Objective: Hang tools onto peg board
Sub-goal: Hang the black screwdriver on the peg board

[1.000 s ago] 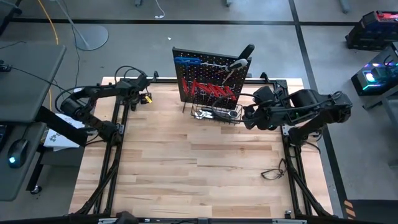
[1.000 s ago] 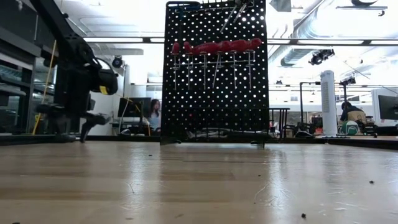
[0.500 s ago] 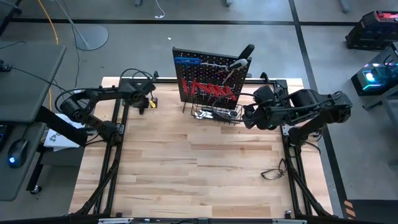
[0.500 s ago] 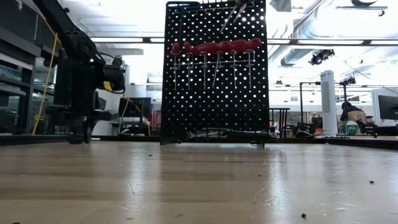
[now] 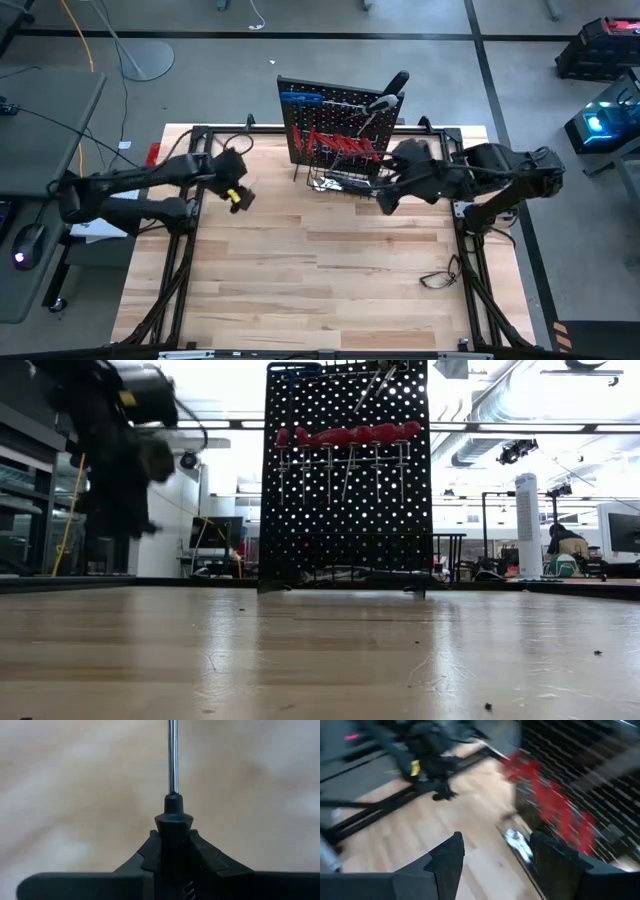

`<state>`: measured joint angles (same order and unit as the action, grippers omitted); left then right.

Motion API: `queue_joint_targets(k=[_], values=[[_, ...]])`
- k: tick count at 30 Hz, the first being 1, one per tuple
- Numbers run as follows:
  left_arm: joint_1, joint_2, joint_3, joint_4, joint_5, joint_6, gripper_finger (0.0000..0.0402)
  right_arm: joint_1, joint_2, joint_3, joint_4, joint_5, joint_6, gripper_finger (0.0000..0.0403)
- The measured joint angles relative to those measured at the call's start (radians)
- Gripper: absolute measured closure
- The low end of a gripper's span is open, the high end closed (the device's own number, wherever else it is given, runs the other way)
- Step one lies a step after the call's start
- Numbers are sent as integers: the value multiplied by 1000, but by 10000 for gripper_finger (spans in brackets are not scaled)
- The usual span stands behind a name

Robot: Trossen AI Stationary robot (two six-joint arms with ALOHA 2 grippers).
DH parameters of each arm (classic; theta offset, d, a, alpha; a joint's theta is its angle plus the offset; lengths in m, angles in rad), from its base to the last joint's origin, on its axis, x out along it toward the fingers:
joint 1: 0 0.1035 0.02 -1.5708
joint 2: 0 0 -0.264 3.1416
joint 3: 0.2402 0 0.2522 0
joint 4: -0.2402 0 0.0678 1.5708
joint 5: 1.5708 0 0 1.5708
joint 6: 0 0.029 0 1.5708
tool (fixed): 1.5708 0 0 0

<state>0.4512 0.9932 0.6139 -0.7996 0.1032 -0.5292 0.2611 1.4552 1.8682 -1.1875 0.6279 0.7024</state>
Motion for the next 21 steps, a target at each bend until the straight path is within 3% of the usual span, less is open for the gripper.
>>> queue_joint_targets(k=[5, 9, 15, 21], values=[[-146, -114, 55, 1, 250, -66, 350, -1, 76, 1, 214, -108, -337, 183], [-243, -94, 156, 22, 403, -129, 350, 0, 165, 1, 326, -189, -583, 183], [-326, 67, 326, 143, 433, -226, 350, 16, 314, 0, 429, -199, -880, 183], [-345, 299, 501, 231, 431, -251, 350, 49, 422, -1, 531, -8, -1083, 183]])
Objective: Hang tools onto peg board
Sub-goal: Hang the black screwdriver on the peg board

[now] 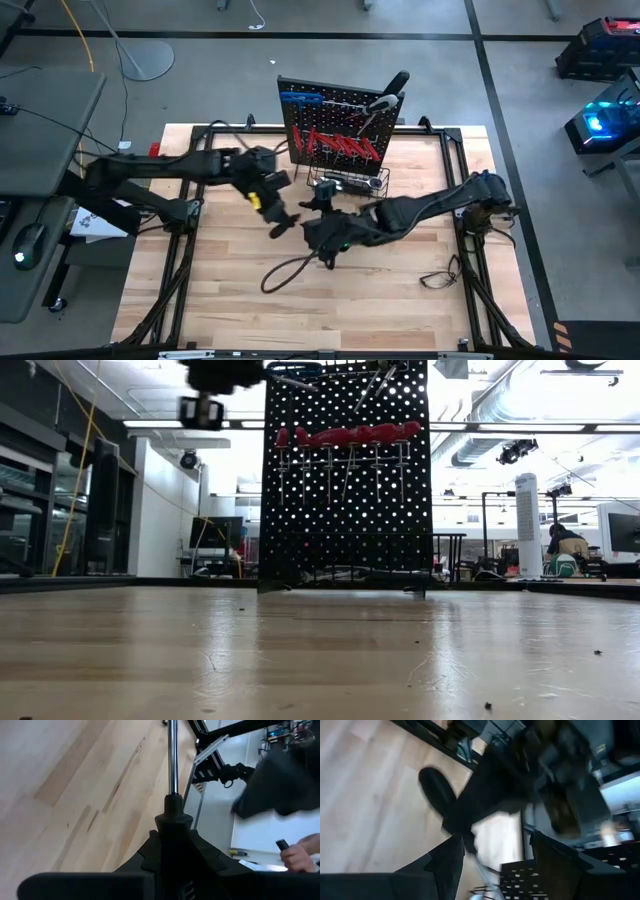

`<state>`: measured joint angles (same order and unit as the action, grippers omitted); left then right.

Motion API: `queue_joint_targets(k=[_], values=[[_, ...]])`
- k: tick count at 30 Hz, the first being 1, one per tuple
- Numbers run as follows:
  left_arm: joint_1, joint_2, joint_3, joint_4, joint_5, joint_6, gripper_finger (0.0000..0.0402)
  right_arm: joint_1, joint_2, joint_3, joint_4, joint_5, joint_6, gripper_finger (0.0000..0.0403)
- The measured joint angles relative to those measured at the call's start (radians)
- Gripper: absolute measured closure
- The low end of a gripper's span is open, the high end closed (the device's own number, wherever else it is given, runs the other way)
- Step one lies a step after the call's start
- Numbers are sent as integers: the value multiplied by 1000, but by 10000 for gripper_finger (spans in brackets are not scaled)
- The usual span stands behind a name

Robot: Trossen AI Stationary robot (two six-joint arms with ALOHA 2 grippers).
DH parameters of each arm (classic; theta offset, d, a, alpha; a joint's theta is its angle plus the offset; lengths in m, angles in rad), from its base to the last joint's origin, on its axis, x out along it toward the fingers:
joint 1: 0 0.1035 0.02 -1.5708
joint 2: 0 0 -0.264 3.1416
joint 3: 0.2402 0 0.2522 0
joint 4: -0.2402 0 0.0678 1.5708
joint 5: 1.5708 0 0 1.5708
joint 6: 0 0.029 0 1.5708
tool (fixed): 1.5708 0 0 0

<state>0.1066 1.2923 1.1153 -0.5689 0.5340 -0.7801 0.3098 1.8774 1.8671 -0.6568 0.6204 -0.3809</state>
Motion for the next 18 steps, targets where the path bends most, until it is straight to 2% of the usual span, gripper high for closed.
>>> queue_joint_targets(k=[3, 8, 18], values=[[0, 85, 75, -3, 3, 12, 350, 12, 18, 0, -5, 46, -21, 183], [-6, 156, 159, -7, 11, 14, 350, 17, 23, 0, -53, 49, -21, 183], [-36, 154, 191, -28, 42, 15, 350, 11, 23, 0, -218, -3, -21, 183]])
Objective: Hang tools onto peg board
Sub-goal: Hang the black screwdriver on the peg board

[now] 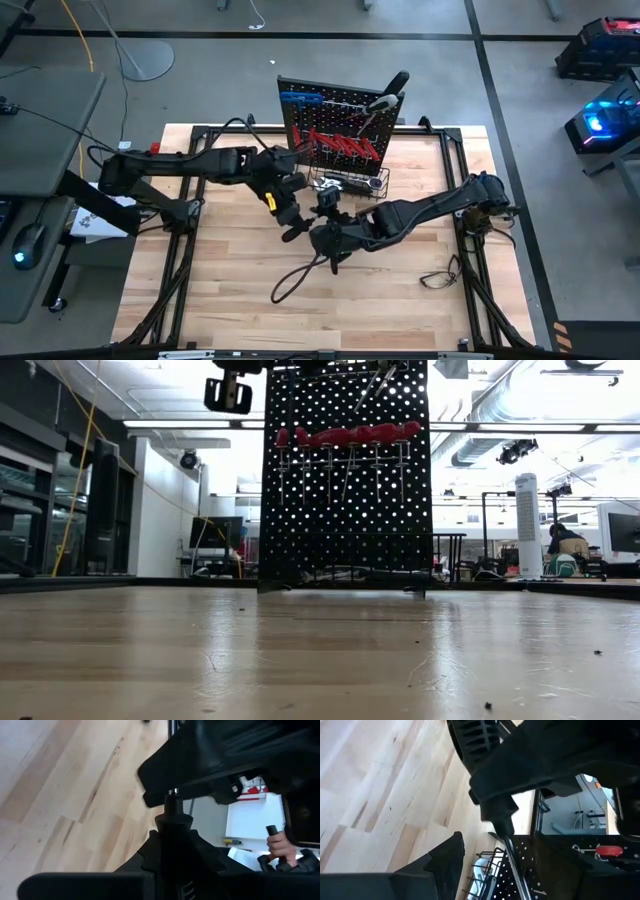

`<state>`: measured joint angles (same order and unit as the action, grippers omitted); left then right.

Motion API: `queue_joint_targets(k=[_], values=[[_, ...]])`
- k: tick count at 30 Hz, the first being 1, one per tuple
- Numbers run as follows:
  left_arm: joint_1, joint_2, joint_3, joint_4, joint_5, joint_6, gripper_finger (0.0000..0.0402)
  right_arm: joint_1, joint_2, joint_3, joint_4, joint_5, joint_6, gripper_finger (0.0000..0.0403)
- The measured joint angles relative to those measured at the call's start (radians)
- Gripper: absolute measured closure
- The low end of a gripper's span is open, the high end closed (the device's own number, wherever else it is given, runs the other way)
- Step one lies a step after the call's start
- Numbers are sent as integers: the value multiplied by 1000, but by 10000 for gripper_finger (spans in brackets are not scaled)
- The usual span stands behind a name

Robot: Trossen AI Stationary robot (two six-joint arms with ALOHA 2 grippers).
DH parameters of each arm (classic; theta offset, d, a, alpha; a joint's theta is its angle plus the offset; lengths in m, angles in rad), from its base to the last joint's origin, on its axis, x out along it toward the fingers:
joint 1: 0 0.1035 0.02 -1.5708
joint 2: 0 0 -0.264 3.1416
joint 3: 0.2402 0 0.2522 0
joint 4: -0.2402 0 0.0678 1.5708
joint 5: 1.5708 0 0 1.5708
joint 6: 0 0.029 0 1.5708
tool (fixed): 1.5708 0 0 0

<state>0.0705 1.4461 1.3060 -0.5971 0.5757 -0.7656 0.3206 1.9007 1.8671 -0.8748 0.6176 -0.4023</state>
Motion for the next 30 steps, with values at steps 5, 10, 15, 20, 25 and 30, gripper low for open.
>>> queue_joint_targets(k=[5, 10, 15, 20, 25, 30], values=[[-28, -3, -1, -9, -11, 0, 350, 0, 0, 0, 48, 1, -21, 183], [-23, 2, -1, -3, -36, -1, 350, 0, 0, 0, 87, -41, -26, 183], [-23, 2, -1, -2, -36, -1, 350, -15, 4, 0, 75, -54, -26, 216], [-22, 1, -1, 6, -28, -1, 350, -25, 4, 0, 89, -78, -19, 304], [-9, 1, -3, 18, -26, -22, 351, -32, 8, 0, 42, -113, 10, 384], [-5, 4, -3, 22, -31, -19, 352, -32, 15, 1, 18, -88, 48, 375]])
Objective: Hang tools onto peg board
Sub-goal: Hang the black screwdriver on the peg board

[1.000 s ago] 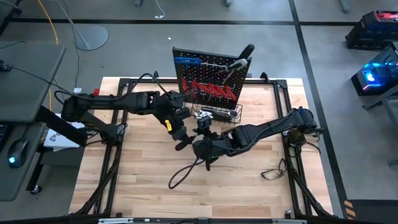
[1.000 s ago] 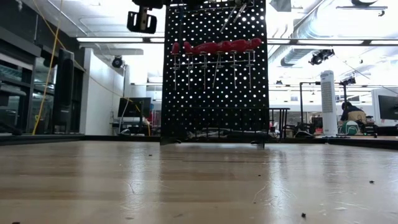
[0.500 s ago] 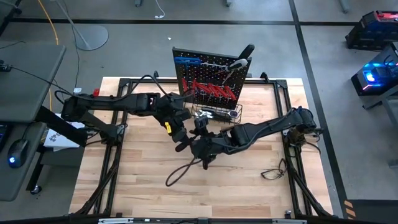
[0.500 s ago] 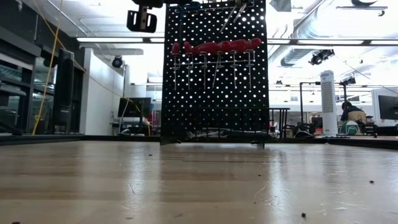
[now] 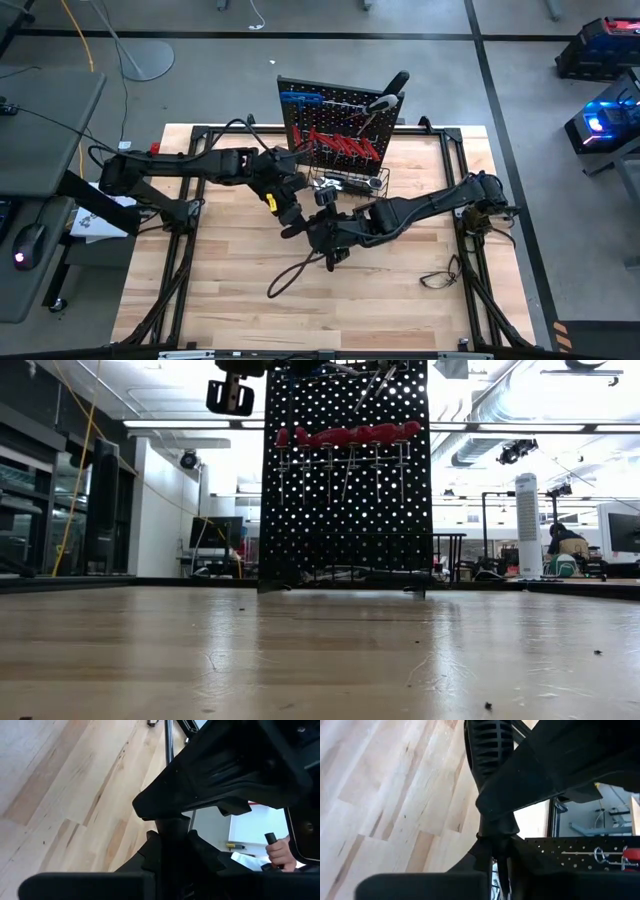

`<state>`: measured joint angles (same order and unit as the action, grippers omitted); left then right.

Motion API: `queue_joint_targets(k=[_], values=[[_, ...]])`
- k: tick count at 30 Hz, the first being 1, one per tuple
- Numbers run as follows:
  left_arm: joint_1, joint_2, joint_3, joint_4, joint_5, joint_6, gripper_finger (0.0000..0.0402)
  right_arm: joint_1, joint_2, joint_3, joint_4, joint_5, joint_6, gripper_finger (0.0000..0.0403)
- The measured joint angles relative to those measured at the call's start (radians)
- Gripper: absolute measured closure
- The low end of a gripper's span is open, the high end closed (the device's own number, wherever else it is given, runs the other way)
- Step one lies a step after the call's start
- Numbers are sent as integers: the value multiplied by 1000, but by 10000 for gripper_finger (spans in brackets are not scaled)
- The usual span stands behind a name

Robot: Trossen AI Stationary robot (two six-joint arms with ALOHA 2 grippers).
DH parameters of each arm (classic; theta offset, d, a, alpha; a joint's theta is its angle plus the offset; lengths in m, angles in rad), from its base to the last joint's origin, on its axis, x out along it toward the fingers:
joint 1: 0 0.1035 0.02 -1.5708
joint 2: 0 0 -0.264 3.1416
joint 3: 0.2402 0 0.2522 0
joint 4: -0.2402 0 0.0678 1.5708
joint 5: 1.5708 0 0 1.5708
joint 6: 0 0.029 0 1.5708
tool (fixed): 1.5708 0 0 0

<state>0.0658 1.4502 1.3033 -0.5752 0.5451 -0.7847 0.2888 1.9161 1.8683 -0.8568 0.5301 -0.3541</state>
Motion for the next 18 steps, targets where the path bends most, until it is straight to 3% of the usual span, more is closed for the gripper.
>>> queue_joint_targets(k=[4, 8, 13, 18], values=[[0, 0, 0, 4, -9, 0, 341, 2, 0, 0, -1, -3, 35, 389], [23, -4, 5, 0, -34, 69, 288, 10, 1, 0, -30, 4, 54, 390], [96, -40, 6, -112, -67, 145, 241, 10, -21, -2, -170, -24, 148, 390], [189, -133, 6, -201, -160, 219, 225, 10, -44, -2, -319, -83, 297, 390]])
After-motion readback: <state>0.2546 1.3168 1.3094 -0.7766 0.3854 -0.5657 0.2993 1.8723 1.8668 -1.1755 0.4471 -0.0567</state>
